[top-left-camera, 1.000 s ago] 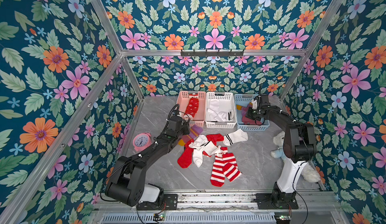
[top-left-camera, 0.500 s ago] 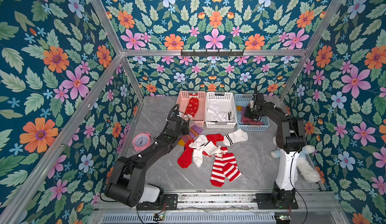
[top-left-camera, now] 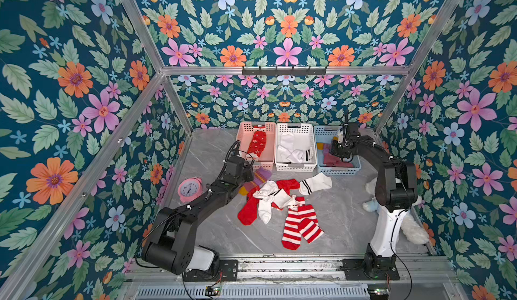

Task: Sort the socks into the basket by color
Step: Place the sock in the bin, then pick up the sock at the center of the board.

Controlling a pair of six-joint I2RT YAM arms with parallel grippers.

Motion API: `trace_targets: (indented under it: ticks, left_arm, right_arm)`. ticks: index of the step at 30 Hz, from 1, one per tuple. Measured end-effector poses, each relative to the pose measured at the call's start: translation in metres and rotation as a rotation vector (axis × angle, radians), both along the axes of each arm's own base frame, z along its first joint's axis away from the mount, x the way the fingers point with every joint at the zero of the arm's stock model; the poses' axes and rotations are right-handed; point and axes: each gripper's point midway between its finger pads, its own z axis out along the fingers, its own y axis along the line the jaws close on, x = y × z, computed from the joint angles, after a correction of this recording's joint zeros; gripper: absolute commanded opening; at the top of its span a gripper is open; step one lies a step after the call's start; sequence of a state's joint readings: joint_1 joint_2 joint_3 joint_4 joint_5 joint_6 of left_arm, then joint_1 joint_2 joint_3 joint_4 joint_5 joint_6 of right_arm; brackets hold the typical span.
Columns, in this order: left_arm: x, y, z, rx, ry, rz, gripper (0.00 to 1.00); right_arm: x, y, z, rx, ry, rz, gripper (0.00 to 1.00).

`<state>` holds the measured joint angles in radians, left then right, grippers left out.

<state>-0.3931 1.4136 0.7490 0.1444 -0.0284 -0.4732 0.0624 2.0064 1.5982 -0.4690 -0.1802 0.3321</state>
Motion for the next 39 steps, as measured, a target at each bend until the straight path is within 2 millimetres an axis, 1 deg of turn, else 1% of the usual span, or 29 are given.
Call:
trace_targets:
  ticks: [4, 8, 12, 18, 21, 27, 32, 39]
  left_arm:
    - [0.0, 0.001, -0.001, -0.009, 0.005, 0.015, 0.49]
    - [0.0, 0.005, -0.005, -0.007, 0.013, 0.044, 0.5]
    - [-0.001, 0.012, -0.015, -0.003, 0.04, 0.091, 0.51]
    - [-0.009, 0.029, -0.034, 0.027, 0.103, 0.185, 0.53]
    - [-0.012, 0.039, -0.041, 0.031, 0.123, 0.235, 0.54]
    - [-0.014, 0.056, -0.055, 0.023, 0.163, 0.315, 0.54]
    - [-0.014, 0.065, -0.066, 0.017, 0.197, 0.358, 0.52]
    - [-0.016, 0.075, -0.073, 0.035, 0.208, 0.406, 0.49]
  right_arm:
    - [-0.006, 0.001, 0.018, 0.005, -0.033, 0.007, 0.36]
    - [-0.017, 0.007, 0.041, 0.009, -0.074, 0.021, 0.37]
    - [-0.038, 0.016, 0.059, 0.02, -0.11, 0.049, 0.38]
    - [-0.072, 0.03, 0.072, 0.036, -0.145, 0.086, 0.39]
    - [-0.085, 0.035, 0.079, 0.052, -0.169, 0.097, 0.39]
    - [-0.105, 0.035, 0.071, 0.072, -0.153, 0.093, 0.4]
    - [-0.116, 0.034, 0.066, 0.076, -0.15, 0.089, 0.4]
    - [-0.128, 0.033, 0.056, 0.081, -0.131, 0.084, 0.4]
